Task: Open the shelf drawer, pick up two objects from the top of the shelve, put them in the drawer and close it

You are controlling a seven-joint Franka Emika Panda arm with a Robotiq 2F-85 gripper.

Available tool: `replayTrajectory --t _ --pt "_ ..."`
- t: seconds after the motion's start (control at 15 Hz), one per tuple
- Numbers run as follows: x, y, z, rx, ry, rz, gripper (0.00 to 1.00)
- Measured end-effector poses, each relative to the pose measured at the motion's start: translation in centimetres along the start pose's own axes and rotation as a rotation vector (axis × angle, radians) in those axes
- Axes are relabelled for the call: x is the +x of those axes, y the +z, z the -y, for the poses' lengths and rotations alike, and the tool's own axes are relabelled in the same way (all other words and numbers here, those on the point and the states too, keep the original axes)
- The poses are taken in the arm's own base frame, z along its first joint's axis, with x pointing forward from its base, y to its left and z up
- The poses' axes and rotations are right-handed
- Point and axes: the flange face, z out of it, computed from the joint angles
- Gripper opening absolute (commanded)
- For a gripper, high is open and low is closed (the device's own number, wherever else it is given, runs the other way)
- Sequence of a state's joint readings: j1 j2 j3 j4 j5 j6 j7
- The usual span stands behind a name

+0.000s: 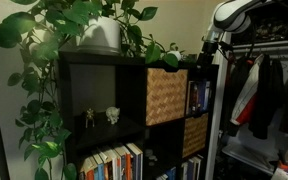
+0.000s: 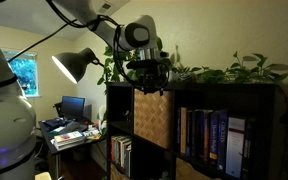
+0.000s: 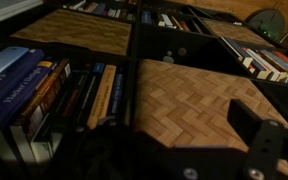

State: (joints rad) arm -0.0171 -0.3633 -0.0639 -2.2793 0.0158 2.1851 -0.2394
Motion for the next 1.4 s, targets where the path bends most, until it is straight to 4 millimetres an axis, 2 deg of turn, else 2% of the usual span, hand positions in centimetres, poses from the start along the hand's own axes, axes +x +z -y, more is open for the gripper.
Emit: replayTrajectory --t 0.6,1.13,1.4 --pt "1.8 0.8 7.8 -0.013 -0.307 -0.111 1.0" --pt "1.9 1.0 8.1 -0.013 -0.315 -0.113 1.0" --pt "2.7 1.0 10.3 -0.043 -0.377 -0.163 1.0"
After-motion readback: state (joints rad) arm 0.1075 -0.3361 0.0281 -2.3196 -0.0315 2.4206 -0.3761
